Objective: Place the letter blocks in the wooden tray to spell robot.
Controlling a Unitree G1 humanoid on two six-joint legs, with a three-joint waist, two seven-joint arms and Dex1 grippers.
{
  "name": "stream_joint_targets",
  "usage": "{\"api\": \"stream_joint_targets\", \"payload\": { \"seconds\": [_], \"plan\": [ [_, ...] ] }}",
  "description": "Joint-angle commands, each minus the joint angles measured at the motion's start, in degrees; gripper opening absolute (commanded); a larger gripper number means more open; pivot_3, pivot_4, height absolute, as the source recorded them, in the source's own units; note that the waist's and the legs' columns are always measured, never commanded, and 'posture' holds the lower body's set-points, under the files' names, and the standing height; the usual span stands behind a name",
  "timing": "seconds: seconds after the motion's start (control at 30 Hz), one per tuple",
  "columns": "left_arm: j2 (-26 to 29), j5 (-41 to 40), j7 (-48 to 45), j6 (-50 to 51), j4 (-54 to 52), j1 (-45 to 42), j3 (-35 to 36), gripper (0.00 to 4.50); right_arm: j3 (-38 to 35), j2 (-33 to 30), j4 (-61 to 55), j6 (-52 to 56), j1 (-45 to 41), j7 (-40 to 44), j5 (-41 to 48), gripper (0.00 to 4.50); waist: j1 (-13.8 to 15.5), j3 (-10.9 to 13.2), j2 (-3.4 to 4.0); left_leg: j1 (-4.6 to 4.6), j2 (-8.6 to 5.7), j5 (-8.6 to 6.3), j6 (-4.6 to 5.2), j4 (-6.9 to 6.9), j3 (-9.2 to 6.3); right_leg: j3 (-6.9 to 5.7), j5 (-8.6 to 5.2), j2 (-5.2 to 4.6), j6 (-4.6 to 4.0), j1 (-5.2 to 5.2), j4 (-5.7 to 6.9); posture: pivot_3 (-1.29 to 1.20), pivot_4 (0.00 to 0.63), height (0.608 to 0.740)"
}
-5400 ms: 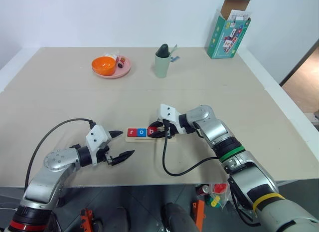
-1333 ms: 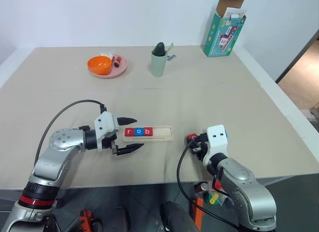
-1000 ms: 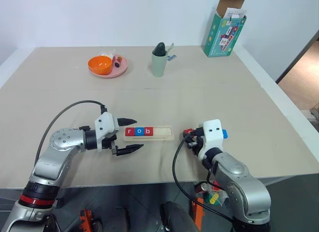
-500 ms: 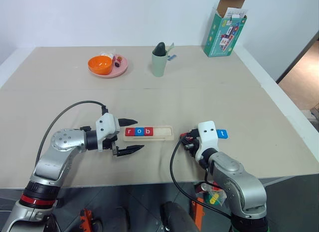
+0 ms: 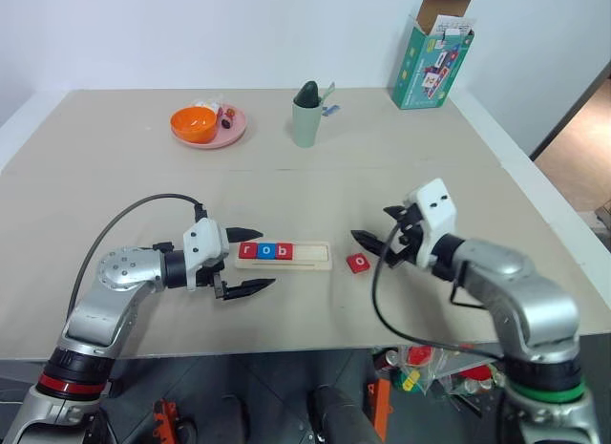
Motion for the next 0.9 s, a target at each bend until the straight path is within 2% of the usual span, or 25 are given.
{"api": "stream_joint_targets", "payload": {
  "seconds": [0.03, 0.2, 0.33, 0.6, 0.63, 0.9],
  "plan": [
    [0.19, 0.24, 0.1, -1.47, -0.4, -0.38, 0.06, 4.5, 6.48, -5.34, 8.45, -14.08, -2.75, 17.81, -0.72, 4.49, -0.06, 0.0, 0.0, 0.01, 0.01, -0.01, 0.02, -0.05, -0.01, -0.01, -0.01, 0.02, 0.0, -0.02, 0.0, 0.0, 0.15, 0.74],
    [-0.13, -0.03, 0.15, -1.44, -1.03, -0.45, -0.3, 4.5, 14.43, -6.92, 26.45, -37.29, -8.73, 32.97, -7.77, 4.49, -0.08, 0.02, 0.02, 0.02, 0.04, -0.06, 0.1, -0.11, -0.03, -0.04, 0.1, 0.07, 0.24, -0.05, 0.01, 0.0, 0.15, 0.74],
    [0.28, -0.33, 0.6, -0.76, -2.5, 0.55, 0.22, 4.5, 16.59, -3.24, 41.46, -47.02, -15.91, 37.76, -10.58, 4.49, -0.14, 0.04, 0.03, 0.01, 0.03, -0.06, 0.09, -0.03, 0.02, 0.02, 0.14, 0.06, 0.28, -0.04, 0.02, 0.0, 0.15, 0.74],
    [1.23, -0.6, 2.04, 0.3, -4.48, 2.76, 1.53, 4.5, 16.75, -0.21, 51.76, -55.1, -18.59, 41.89, -13.09, 4.49, 0.02, 0.05, 0.04, 0.0, 0.02, -0.05, 0.08, -0.02, 0.01, 0.02, 0.15, 0.02, 0.31, -0.01, 0.02, 0.0, 0.15, 0.74],
    [1.35, -0.67, 2.16, 0.41, -4.64, 2.92, 1.61, 4.5, 16.73, 0.15, 52.29, -55.63, -18.52, 41.91, -13.38, 4.24, 0.02, 0.04, 0.04, 0.0, 0.02, -0.05, 0.08, -0.03, 0.01, 0.02, 0.15, 0.02, 0.31, -0.02, 0.03, 0.0, 0.15, 0.74],
    [1.99, -1.1, 2.81, 0.82, -4.81, 2.71, 1.31, 4.5, 16.11, 1.8, 58.53, -59.52, -19.72, 40.93, -14.97, 4.24, 0.02, 0.04, 0.03, 0.14, 0.02, -0.03, 0.07, 0.02, 0.01, 0.03, 0.15, 0.03, 0.17, 0.1, 0.05, 0.0, 0.15, 0.74]
  ]
}}
